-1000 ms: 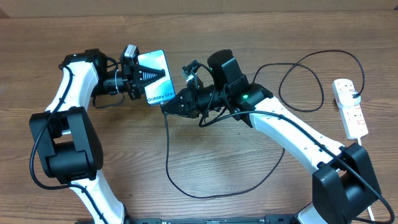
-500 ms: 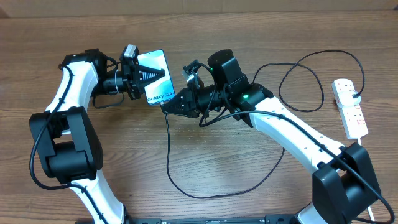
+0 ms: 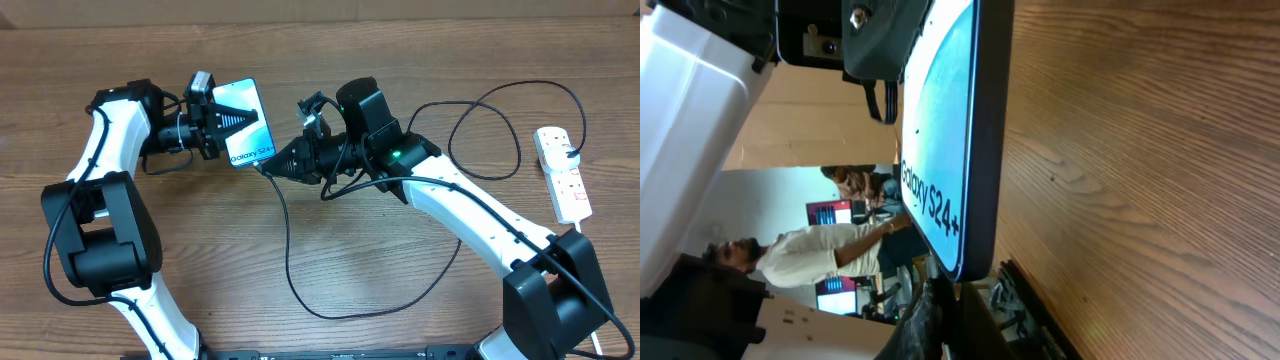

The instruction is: Plug charger to phone and switch on socket

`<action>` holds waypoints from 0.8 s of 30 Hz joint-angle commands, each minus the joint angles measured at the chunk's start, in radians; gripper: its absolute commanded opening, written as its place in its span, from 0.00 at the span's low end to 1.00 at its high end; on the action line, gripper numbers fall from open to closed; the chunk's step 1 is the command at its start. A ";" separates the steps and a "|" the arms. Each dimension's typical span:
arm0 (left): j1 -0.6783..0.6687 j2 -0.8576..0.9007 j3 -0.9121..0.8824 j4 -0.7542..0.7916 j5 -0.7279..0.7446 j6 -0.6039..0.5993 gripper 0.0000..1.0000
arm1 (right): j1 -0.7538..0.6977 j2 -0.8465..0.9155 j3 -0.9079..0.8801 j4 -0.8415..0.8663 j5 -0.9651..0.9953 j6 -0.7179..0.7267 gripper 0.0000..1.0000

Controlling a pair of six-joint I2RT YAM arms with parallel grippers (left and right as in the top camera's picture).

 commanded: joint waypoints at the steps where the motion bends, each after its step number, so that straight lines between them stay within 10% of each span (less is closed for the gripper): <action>1: -0.008 -0.014 0.001 -0.010 0.039 0.017 0.04 | -0.024 -0.008 0.013 0.023 0.090 0.016 0.04; 24: 0.074 -0.014 0.000 0.092 -0.415 -0.097 0.04 | -0.022 -0.008 0.013 -0.384 0.450 -0.338 0.04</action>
